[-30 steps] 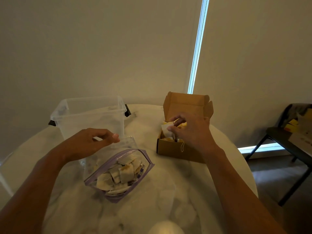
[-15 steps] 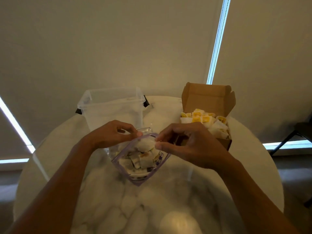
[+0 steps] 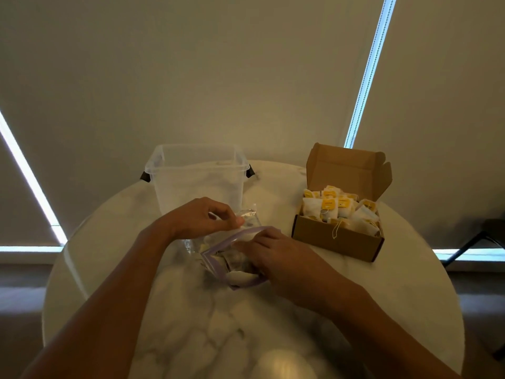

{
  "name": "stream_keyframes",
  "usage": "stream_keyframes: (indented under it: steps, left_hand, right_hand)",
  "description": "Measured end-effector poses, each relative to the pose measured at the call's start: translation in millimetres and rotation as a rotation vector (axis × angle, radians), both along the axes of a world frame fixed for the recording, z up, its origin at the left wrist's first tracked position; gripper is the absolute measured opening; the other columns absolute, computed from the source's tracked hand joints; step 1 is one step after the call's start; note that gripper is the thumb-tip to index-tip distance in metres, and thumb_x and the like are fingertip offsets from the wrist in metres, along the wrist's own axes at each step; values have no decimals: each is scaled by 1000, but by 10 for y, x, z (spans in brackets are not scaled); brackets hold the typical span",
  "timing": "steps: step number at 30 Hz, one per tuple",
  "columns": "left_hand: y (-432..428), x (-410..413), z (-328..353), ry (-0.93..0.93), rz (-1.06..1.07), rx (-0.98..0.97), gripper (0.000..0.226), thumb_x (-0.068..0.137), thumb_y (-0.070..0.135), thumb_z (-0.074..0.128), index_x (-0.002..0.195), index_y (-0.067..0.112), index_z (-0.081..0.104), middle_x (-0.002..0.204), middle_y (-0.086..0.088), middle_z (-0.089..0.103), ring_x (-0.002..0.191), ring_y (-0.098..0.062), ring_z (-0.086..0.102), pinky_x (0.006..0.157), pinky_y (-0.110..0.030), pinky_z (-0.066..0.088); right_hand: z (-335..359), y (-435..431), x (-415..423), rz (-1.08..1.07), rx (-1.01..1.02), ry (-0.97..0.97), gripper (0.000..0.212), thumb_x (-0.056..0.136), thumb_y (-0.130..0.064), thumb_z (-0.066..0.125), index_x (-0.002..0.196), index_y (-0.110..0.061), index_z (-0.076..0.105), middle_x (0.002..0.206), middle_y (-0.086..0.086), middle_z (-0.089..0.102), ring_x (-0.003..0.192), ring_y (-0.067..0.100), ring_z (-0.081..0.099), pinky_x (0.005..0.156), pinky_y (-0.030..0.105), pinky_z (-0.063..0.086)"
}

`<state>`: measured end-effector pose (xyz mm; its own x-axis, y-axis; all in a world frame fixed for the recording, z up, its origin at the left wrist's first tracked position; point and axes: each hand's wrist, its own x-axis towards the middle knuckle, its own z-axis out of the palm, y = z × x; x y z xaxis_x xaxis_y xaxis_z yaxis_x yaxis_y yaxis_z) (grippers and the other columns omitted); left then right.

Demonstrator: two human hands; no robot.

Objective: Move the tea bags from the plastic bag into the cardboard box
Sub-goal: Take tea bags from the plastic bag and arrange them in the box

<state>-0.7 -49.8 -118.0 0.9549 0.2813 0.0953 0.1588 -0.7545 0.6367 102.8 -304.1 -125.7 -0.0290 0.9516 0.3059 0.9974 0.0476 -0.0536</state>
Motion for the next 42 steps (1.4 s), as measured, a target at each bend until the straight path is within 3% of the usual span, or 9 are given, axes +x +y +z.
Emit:
stream_keyframes:
  steps: [7, 11, 14, 17, 19, 24, 28, 34, 42]
  left_hand:
    - [7, -1, -12, 1, 6, -18, 48, 86, 85, 68, 100, 42, 85, 103, 25, 80, 105, 0, 72, 109, -40, 57]
    - [14, -3, -12, -2, 6, -18, 62, 80, 96, 61, 102, 43, 85, 104, 26, 80, 104, 3, 72, 108, -40, 58]
    - [24, 12, -19, -1, 2, -13, 49, 88, 85, 65, 101, 42, 85, 104, 25, 80, 105, -1, 72, 110, -44, 58]
    - [33, 9, -23, -2, -6, -22, 67, 73, 101, 60, 100, 45, 85, 105, 25, 80, 104, 2, 72, 108, -39, 58]
    - [31, 11, -24, -1, 0, -30, 73, 70, 104, 58, 101, 43, 85, 105, 26, 80, 104, 2, 72, 108, -36, 57]
    - [36, 24, -17, 25, 6, -39, 44, 87, 75, 66, 103, 39, 86, 102, 30, 78, 102, 7, 70, 105, -29, 56]
    - [43, 28, -21, 37, 13, -51, 48, 84, 76, 65, 104, 37, 85, 102, 33, 77, 104, 4, 70, 96, -21, 52]
    - [29, 20, -30, 29, 9, -48, 48, 84, 75, 66, 104, 36, 86, 104, 31, 78, 101, 12, 69, 94, -18, 50]
    - [43, 11, -35, 29, 0, -36, 49, 84, 81, 67, 103, 39, 86, 106, 25, 81, 104, 4, 72, 107, -32, 56]
  right_hand:
    - [69, -84, 138, 18, 192, 207, 26, 93, -20, 79, 116, -32, 74, 118, -14, 63, 104, 3, 55, 80, 24, 54]
    - [111, -128, 165, 5, 283, 278, 21, 88, -29, 86, 107, -32, 77, 114, -14, 55, 95, 9, 58, 72, 25, 55]
    - [124, -125, 167, -37, 337, 278, 20, 87, -40, 80, 105, -34, 77, 101, -14, 54, 86, 8, 54, 65, 21, 49]
    - [127, -139, 174, -40, 379, 377, 15, 90, -30, 82, 103, -30, 76, 87, -16, 58, 75, 11, 54, 60, 15, 42]
    - [155, -185, 192, -51, 401, 517, 15, 91, -24, 84, 103, -26, 75, 86, -17, 64, 75, 13, 60, 61, 15, 48]
    - [223, -318, 378, -128, 480, 796, 30, 85, -24, 86, 111, -24, 72, 103, -12, 74, 94, 17, 73, 78, 28, 64]
    - [278, -437, 555, -183, 571, 907, 41, 88, -11, 83, 122, -28, 69, 112, -16, 74, 104, 10, 73, 83, 21, 61]
    - [249, -526, 848, -420, 786, 610, 12, 97, -33, 76, 107, -29, 72, 105, -12, 67, 92, 9, 66, 72, 17, 57]
    - [211, -543, 978, -462, 787, 765, 18, 96, -33, 78, 110, -25, 72, 103, -10, 77, 91, 10, 78, 76, 29, 66]
